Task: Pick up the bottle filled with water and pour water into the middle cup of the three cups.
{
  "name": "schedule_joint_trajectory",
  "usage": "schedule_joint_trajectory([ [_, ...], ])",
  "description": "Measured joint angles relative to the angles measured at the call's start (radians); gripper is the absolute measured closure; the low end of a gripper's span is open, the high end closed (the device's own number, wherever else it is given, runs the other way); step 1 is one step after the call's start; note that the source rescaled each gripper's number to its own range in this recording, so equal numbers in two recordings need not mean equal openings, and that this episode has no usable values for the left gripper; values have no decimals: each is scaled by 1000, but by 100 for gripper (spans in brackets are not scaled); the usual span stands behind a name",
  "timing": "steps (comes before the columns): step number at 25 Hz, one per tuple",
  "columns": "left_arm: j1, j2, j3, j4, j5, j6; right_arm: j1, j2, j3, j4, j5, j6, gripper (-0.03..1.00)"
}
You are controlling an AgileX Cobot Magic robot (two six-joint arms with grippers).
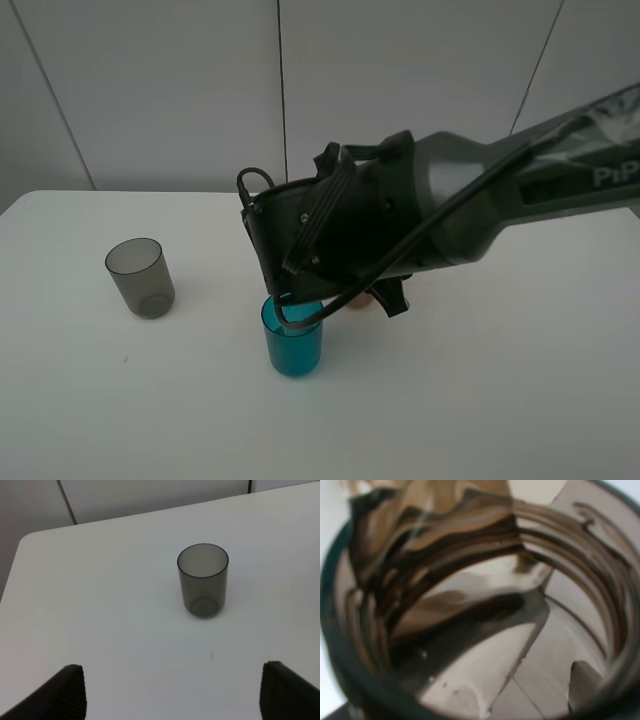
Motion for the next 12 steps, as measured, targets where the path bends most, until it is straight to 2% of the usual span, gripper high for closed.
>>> schedule_joint_trajectory([
  [12,0,0,0,0,0,0,0,0,0,0,1,-30,96],
])
